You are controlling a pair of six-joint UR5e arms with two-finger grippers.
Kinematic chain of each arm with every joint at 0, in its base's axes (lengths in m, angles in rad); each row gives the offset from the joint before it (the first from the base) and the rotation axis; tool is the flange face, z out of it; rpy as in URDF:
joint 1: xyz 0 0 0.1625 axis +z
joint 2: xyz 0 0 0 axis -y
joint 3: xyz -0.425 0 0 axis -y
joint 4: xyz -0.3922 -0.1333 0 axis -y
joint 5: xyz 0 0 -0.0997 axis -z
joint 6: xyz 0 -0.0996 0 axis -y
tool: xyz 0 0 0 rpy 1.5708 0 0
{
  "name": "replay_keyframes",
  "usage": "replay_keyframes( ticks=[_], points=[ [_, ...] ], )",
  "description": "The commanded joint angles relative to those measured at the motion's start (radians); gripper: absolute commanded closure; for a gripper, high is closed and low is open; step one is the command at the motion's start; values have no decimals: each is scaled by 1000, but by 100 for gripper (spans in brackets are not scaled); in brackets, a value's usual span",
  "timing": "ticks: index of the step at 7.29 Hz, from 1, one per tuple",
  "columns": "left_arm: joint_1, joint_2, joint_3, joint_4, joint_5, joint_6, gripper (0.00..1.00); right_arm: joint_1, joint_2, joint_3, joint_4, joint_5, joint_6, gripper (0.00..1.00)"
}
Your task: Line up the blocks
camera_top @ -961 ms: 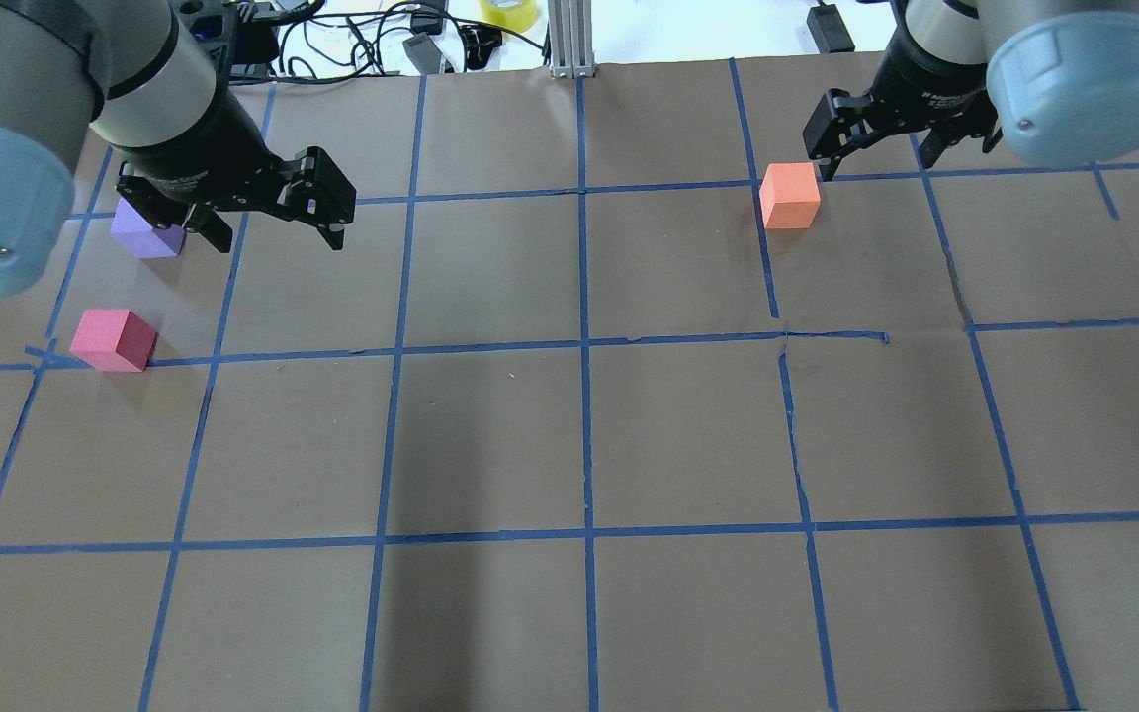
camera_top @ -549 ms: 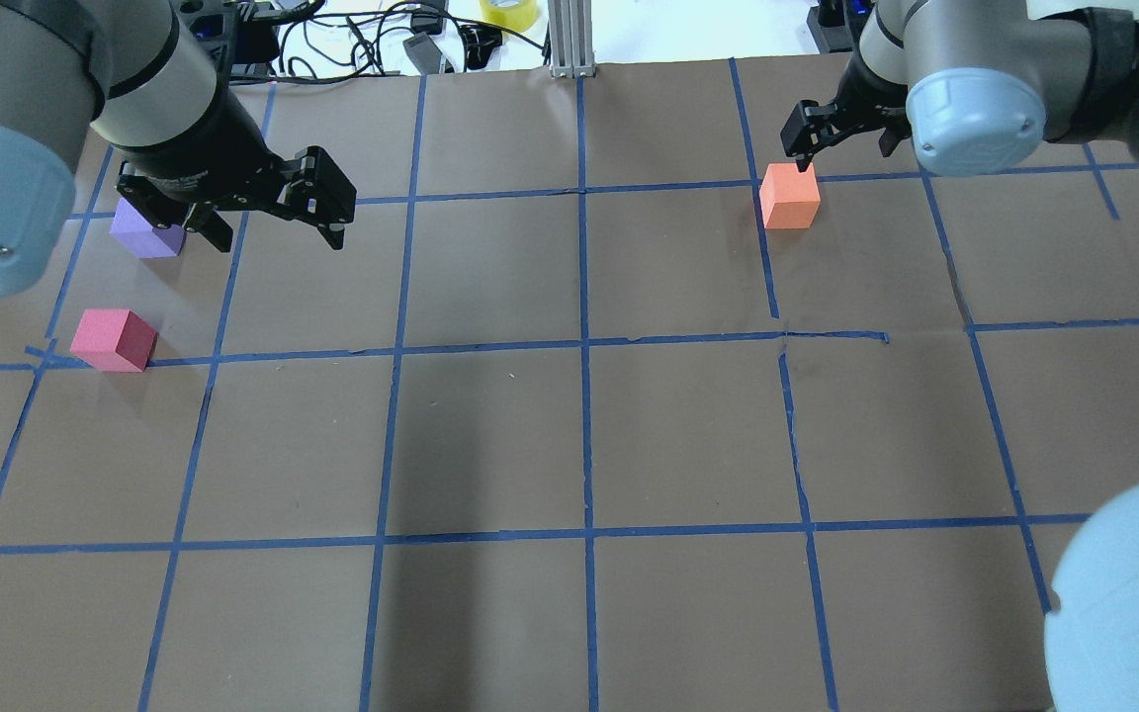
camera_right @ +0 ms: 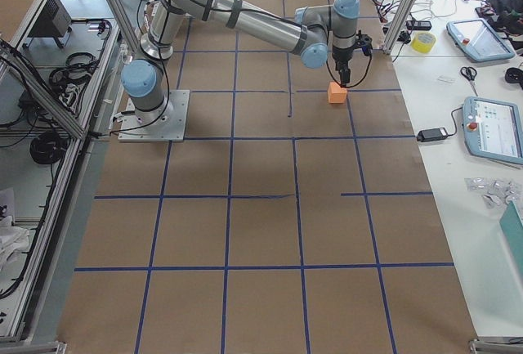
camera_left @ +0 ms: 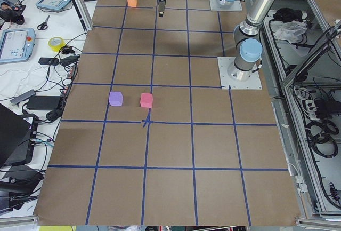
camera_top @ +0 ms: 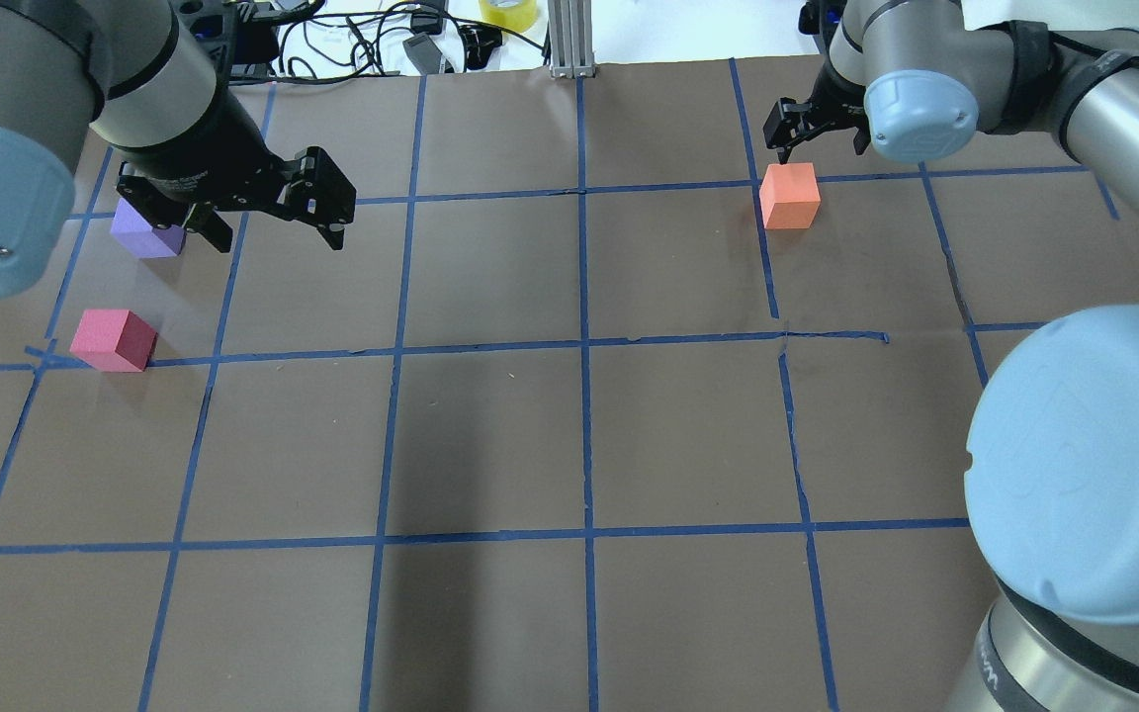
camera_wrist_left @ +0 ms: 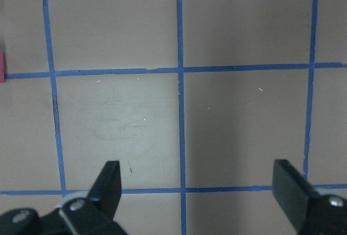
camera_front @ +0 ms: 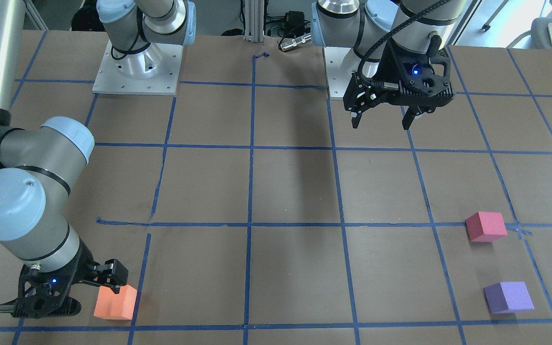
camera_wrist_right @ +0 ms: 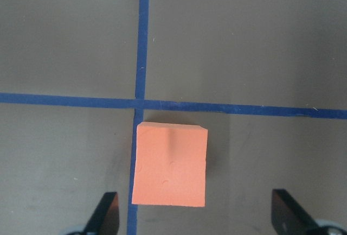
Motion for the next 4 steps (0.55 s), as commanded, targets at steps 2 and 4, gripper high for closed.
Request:
replay_keyframes(
  ticks=[2,4],
  points=[
    [-2,-1,-1,-1,-2,0,0,2,77,-12,-28,64,50,0],
    [-2,-2,-1,-1,0,0,0,2,103,-13,-45,63,43,0]
  ],
)
